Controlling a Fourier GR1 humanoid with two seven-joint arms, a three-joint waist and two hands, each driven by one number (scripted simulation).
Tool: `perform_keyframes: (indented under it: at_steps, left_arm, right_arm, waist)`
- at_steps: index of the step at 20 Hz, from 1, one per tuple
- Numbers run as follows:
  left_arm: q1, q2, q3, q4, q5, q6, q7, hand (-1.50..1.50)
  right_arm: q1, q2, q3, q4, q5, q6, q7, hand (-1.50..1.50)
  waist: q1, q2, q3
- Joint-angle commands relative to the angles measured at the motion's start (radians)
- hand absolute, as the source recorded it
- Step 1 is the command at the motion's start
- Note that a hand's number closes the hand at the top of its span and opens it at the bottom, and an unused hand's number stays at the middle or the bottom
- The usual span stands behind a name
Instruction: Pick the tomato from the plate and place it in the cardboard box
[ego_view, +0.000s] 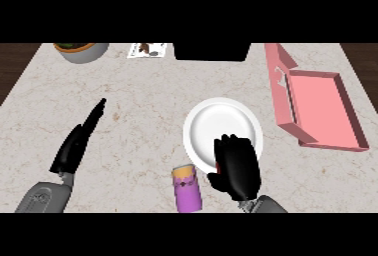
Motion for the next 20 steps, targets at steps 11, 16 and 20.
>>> perform_keyframes:
  at_steps: [11,16,20]
  left_arm:
    - [0.035,-0.017,0.032,-0.031,-0.015,0.003,0.016,0.00]
    - [0.023,-0.030,0.026,-0.041,-0.034,0.005,0.043,0.00]
    - [-0.007,-0.042,0.057,0.060,-0.041,0.002,-0.036,0.00]
  right_arm:
    - [-0.165,-0.191,-0.381,-0.485,-0.157,0.539,0.054,1.50]
    - [-0.204,-0.241,-0.589,-0.522,-0.233,0.568,0.034,1.50]
    - [-0.183,-0.294,-0.715,-0.426,-0.267,0.528,-0.056,1.50]
  waist:
    - [-0.034,-0.006,0.003]
    - [-0.032,-0.005,0.004]
    - [-0.034,-0.001,0.004]
